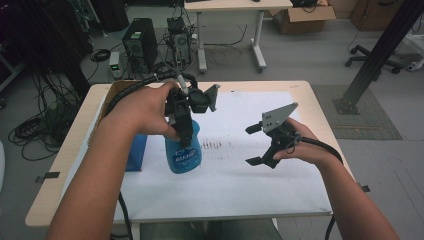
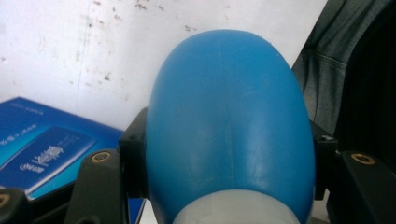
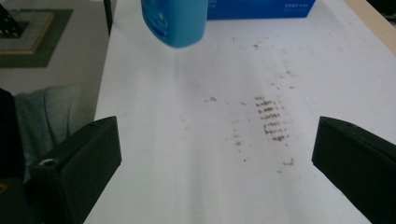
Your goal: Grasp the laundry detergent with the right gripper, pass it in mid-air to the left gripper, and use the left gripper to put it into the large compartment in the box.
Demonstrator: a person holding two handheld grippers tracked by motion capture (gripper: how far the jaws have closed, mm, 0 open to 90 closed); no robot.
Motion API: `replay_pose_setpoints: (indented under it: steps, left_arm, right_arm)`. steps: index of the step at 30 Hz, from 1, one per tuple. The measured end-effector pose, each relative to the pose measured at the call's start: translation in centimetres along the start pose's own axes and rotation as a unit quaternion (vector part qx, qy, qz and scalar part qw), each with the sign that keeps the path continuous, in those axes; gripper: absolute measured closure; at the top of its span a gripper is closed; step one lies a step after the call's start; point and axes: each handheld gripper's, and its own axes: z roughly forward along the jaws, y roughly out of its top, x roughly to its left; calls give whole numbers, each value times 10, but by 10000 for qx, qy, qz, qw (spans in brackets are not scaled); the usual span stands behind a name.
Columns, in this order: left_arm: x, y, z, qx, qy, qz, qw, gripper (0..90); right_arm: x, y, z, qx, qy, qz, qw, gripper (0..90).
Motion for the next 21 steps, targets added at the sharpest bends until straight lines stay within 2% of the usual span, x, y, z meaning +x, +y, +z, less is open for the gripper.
replay_pose_setpoints:
  steps: [2,3,4,5,7,8,9,10,11,12,13,14,17,18,19,20,21]
  left_arm:
    - [4,-1,-3,14,-25,-212,9998,381]
    - [4,-1,-3,14,-25,-212,9998,381]
    - [6,-2,-5,2,-35,-314,9995,381]
    - [8,-3,-7,-10,-51,-420,9991,381]
    - [14,-5,-10,-65,-73,-691,9976,381]
    - [18,-7,-14,-98,-78,-918,9957,381]
    - [18,-7,-14,-98,-78,-918,9957,381]
    - [22,-9,-17,-155,-70,-1128,9935,381]
    - [24,-10,-19,-161,-75,-1214,9924,381]
    - [27,-13,-22,-185,-93,-1414,9897,381]
    - [27,-13,-22,-185,-93,-1414,9897,381]
    - [30,-15,-25,-192,-102,-1518,9882,381]
    - [35,-20,-30,-124,-109,-1838,9828,381]
    - [38,-22,-32,-68,-90,-1982,9801,381]
    - [39,-23,-33,-46,-71,-2046,9788,381]
    - [42,-25,-35,-36,-59,-2204,9754,381]
    - [42,-25,-35,-36,-59,-2204,9754,381]
  right_arm:
    - [-2,-2,-3,203,-66,-37,9998,16]
    - [-2,-2,-3,203,-66,-37,9998,16]
    - [-4,-3,-5,332,-107,-54,9994,16]
    - [-4,-3,-5,332,-107,-54,9994,16]
    - [-5,-5,-5,510,-154,-98,9985,18]
    - [-7,-6,-5,717,-224,-139,9971,19]
    - [-7,-6,-5,717,-224,-139,9971,19]
    - [-9,-7,-4,962,-222,-192,9949,23]
    - [-9,-8,-4,1030,-231,-204,9942,22]
    - [-10,-8,-3,1131,-233,-227,9930,23]
    - [-10,-8,-3,1131,-233,-227,9930,23]
    - [-11,-8,-3,1207,-228,-240,9921,26]
    - [-13,-7,-1,1470,-213,-348,9883,27]
    - [-13,-6,0,1534,-223,-346,9873,27]
    - [-15,-5,0,1613,-199,-349,9861,29]
    - [-16,-4,0,1682,-185,-356,9849,28]
    - [-16,-4,1,1725,-173,-362,9842,28]
